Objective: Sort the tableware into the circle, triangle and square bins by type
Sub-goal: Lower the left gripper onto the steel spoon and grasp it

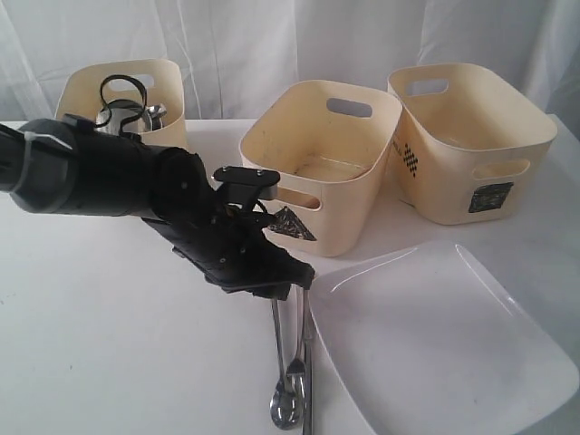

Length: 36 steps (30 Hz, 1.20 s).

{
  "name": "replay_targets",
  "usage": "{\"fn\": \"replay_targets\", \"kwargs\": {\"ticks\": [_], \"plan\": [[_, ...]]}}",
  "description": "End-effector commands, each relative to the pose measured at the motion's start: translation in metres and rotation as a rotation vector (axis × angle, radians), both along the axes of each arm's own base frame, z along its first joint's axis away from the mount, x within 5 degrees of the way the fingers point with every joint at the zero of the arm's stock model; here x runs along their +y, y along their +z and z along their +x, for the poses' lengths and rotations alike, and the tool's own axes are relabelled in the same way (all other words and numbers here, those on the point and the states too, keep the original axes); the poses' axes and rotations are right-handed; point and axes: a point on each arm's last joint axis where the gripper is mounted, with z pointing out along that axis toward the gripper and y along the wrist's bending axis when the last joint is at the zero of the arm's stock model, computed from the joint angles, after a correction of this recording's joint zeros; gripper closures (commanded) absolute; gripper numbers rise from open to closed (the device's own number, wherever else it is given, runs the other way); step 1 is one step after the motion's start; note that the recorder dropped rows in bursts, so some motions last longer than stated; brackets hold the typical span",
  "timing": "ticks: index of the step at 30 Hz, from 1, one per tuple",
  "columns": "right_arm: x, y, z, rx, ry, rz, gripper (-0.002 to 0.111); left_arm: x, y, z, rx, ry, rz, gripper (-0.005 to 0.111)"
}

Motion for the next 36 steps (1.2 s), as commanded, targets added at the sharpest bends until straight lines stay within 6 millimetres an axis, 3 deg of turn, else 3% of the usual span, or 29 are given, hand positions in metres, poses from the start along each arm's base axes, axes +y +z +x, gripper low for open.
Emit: {"fn": "replay_targets", "kwargs": {"ticks": [1, 19, 24, 32, 36], "plan": [[0.0, -0.001, 0.0, -0.012, 0.0, 0.003, 0.108, -0.004, -0.009, 0.002, 0.047, 0.007, 0.011, 0.054], [0.0, -0.001, 0.0, -0.013, 0.001, -0.001, 0.108, -0.012, -0.031, 0.008, 0.164, -0.028, 0.098, 0.055], [0.0, -0.001, 0.0, -0.013, 0.001, -0.001, 0.108, -0.007, -0.036, 0.003, 0.217, -0.051, 0.164, 0.065], [0.0, -0.001, 0.0, -0.013, 0.001, -0.001, 0.108, -0.005, -0.041, 0.001, 0.243, -0.064, 0.198, 0.066], [0.0, -0.001, 0.0, -0.013, 0.001, -0.001, 0.108, -0.001, -0.052, -0.002, 0.303, -0.068, 0.262, 0.073]]}}
